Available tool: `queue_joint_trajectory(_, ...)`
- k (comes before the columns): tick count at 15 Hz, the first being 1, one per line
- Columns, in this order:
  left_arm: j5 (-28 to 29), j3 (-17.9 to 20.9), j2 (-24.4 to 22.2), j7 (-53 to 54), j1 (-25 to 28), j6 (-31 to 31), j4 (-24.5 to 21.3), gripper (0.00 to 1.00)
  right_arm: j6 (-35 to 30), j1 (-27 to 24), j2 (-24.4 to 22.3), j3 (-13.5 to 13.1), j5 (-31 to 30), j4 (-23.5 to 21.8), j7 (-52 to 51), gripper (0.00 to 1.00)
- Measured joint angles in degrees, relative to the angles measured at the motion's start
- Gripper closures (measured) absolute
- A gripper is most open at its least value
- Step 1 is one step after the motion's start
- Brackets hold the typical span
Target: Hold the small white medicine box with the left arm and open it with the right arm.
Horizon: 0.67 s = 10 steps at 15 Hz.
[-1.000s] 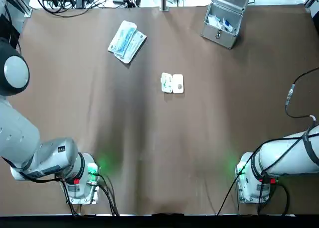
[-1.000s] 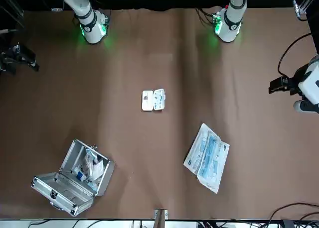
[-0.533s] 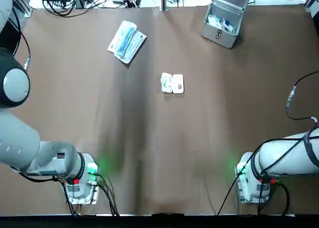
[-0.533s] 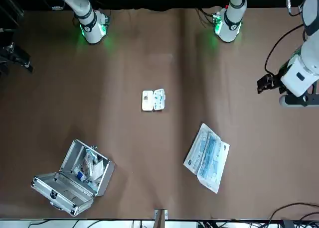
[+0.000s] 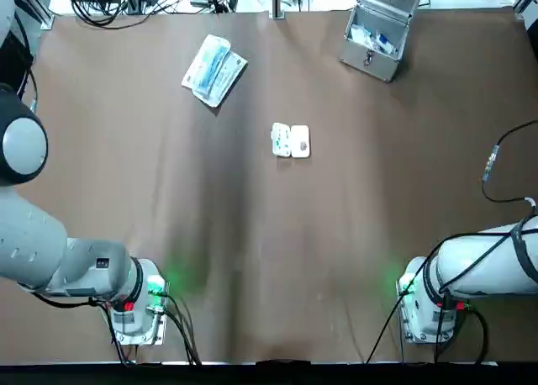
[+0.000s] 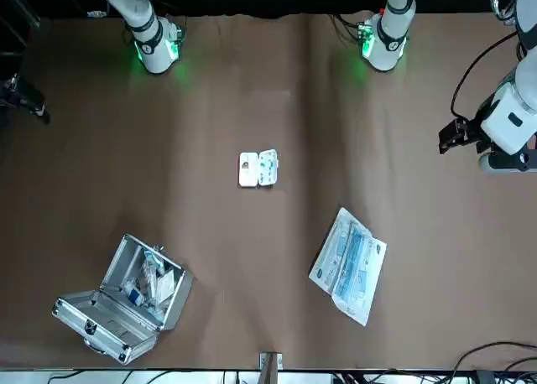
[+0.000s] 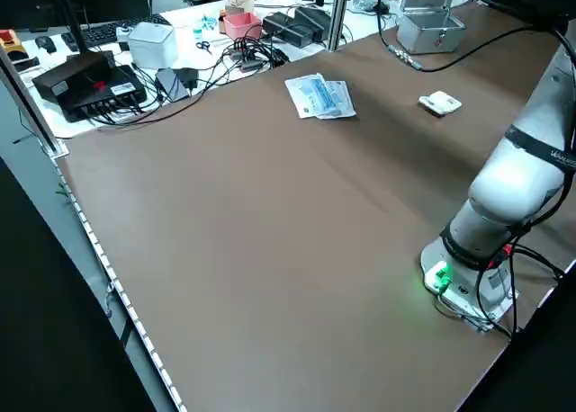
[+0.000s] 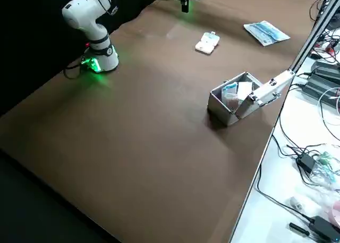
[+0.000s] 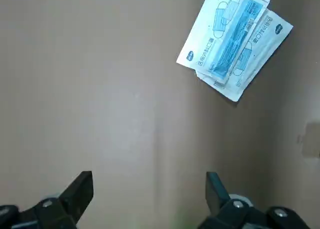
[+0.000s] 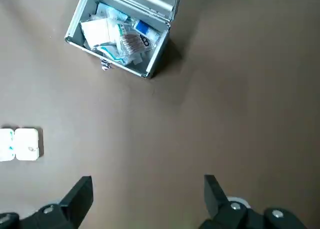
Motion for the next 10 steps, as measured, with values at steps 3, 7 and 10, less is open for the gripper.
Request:
queue_joint_trajectory(3, 0.0, 0.0, 0.0, 0.0, 0.2, 0.7, 1.1, 0.0, 0.1, -0.4, 0.0, 0.0, 0.0, -0.2, 0.0, 0.02)
queue_joint_trajectory(7, 0.0, 0.1, -0.1, 0.0, 0.4, -0.7, 4.1, 0.0, 0.4, -0.8, 0.0, 0.0, 0.0, -0.3, 0.0, 0.02)
queue_joint_trajectory(10, 0.0, 0.0, -0.4, 0.0, 0.4, -2.5, 5.5, 0.0, 0.5, -0.8, 0.0, 0.0, 0.0, -0.4, 0.0, 0.02)
